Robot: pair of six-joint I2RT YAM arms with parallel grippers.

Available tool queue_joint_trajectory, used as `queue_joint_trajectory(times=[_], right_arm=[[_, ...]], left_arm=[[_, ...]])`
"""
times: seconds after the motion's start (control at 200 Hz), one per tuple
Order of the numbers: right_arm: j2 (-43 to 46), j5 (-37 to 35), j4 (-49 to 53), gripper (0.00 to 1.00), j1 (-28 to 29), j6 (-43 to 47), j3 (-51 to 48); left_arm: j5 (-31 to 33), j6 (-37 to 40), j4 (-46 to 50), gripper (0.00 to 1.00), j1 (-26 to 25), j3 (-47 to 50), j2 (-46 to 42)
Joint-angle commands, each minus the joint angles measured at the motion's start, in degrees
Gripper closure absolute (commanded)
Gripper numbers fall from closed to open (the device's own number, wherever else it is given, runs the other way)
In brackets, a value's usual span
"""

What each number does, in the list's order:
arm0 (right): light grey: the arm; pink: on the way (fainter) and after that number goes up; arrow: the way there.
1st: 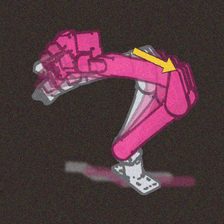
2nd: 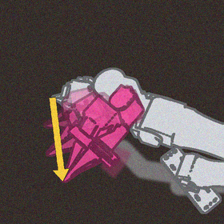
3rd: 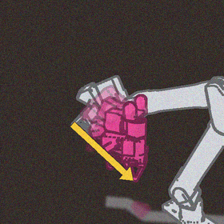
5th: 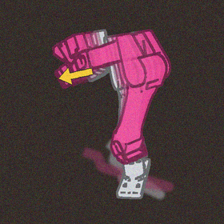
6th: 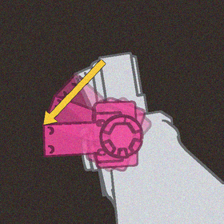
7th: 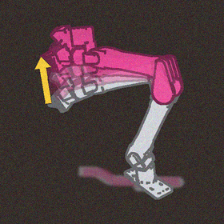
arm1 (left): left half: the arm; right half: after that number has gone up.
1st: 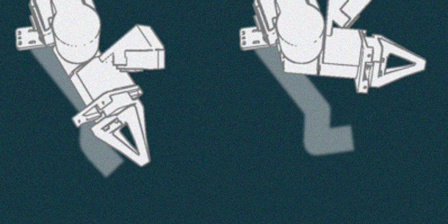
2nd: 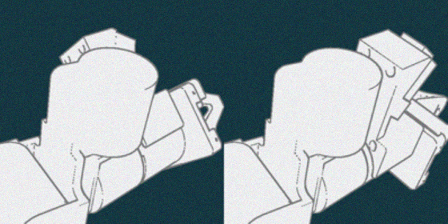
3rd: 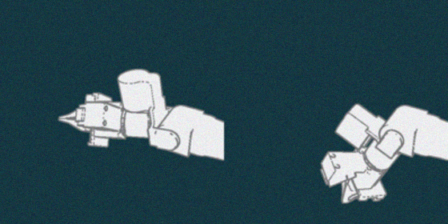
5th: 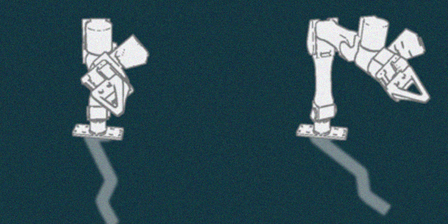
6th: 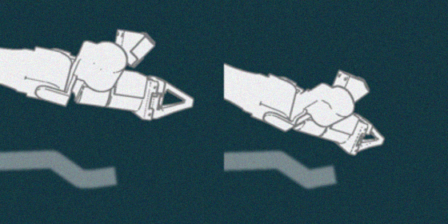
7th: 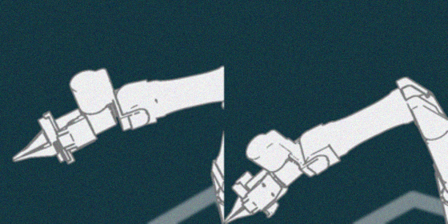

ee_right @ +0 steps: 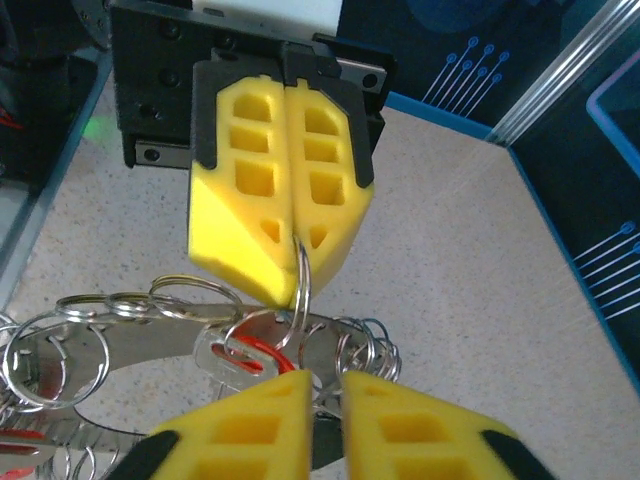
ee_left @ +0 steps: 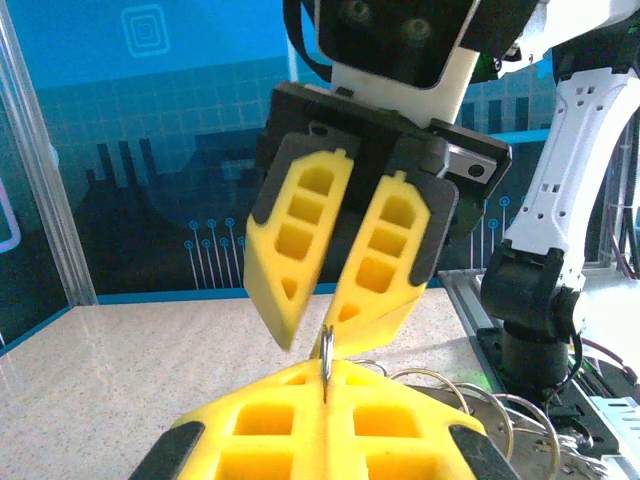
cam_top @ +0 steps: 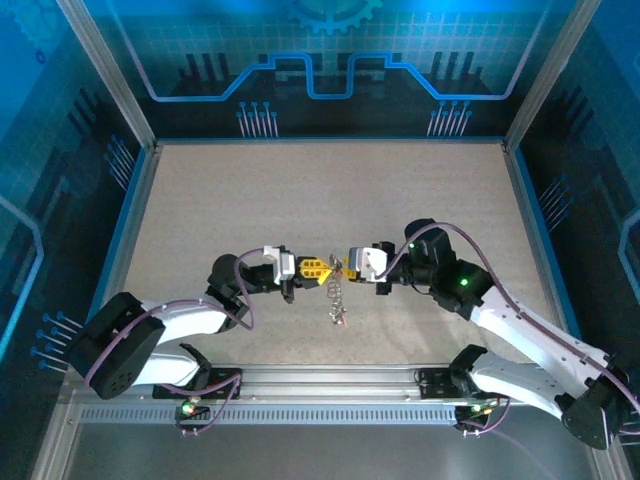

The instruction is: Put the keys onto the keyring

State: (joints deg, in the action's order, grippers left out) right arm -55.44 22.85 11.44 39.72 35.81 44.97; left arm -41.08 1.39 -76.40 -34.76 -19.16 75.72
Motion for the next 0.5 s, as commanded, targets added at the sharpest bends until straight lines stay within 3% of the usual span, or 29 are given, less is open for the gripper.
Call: queue_joint_trajectory(times=[0.0, 0.37, 0.495], right_arm=[[-1.3, 3.2, -3.1, 0.87, -0.4, -2.7, 1.2], [-2.5, 4.7, -3.9, 0.84, -0.4, -3.0, 0.8], [-2.8, 4.6, -4.3, 0.88, -0.3, -3.5, 0.8]], left_arm=[[-1.6, -0.7, -3.8, 1.0, -0.5, -3.1, 1.3], [-1.6, -0.5, -3.8, 1.0, -1.4, -4.5, 3.3], [-1.6, -0.5, -3.8, 1.0, -1.9, -4.9, 4.0]])
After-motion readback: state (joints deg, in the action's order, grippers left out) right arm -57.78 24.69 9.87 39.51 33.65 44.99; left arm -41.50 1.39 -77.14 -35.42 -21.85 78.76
